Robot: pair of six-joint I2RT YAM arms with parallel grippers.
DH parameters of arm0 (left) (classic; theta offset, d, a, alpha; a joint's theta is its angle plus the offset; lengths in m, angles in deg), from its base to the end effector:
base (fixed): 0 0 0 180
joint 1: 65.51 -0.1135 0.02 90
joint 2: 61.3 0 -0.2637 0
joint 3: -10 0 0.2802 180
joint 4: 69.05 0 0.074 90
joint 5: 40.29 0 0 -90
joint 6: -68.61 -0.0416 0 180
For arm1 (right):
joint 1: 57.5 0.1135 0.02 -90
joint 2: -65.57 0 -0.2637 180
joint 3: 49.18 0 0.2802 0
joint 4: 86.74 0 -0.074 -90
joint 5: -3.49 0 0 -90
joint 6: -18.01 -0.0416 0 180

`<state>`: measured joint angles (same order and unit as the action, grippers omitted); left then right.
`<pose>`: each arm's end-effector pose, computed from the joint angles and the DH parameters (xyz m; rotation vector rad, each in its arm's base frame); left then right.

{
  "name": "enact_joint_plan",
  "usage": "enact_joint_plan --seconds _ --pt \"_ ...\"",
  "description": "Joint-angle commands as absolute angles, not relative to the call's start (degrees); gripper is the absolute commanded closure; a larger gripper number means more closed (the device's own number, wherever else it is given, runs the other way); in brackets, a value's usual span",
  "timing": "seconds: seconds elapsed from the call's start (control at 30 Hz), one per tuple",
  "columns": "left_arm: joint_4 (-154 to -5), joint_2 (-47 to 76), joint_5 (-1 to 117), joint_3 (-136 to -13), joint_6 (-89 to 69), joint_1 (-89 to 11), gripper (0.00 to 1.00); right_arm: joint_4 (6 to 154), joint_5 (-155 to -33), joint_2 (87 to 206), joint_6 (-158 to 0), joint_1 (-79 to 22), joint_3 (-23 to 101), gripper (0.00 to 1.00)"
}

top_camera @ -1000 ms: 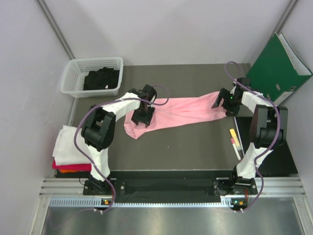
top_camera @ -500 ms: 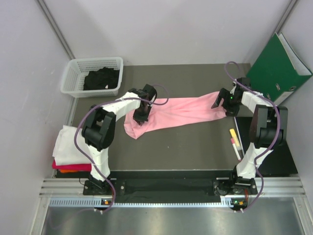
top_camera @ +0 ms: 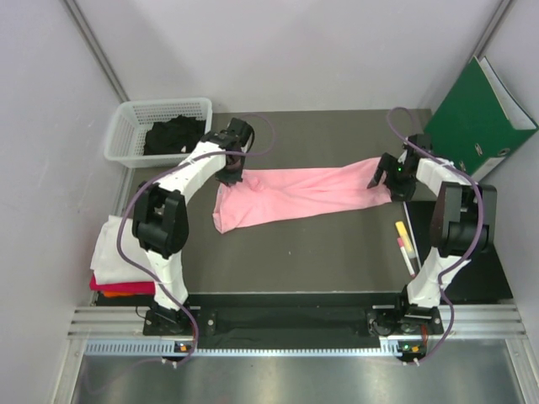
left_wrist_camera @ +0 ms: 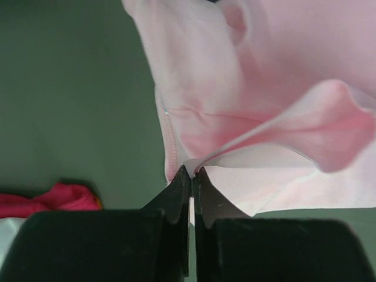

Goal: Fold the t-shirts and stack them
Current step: Fold the other side of the tshirt into a rectangle

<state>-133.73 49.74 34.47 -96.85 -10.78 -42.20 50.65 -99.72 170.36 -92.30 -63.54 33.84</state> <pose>0.4041 -0.1622 0.2327 0.2322 2.6974 0.1991 0.3958 -0.0323 0.1613 0.5464 2.6461 0.3866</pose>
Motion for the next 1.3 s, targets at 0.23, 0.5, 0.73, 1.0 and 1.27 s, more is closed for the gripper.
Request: enact_joint_plan --seconds 0.23,0.5,0.73,1.0,1.27 --pt "-135.3 53.3 33.2 -102.8 -12.3 -44.8 1.0 56.2 -105.5 165.4 -89.8 -62.8 28.3 0.42" --pt "-137.4 56.0 32.4 -105.3 -9.7 -47.4 1.0 52.9 -106.0 163.1 -86.4 -62.7 27.8 0.75" --pt "-138.1 56.1 32.0 -105.0 -8.4 -49.9 1.0 47.8 -99.9 156.2 -85.2 -62.8 26.2 0.85" --pt "-139.7 57.1 32.6 -105.9 -8.1 -51.0 1.0 46.3 -99.9 154.7 -85.9 -62.8 21.1 0.82" --pt "-140.0 58.1 33.9 -106.7 -8.6 -51.0 1.0 49.2 -103.3 155.9 -88.4 -62.8 24.0 0.41"
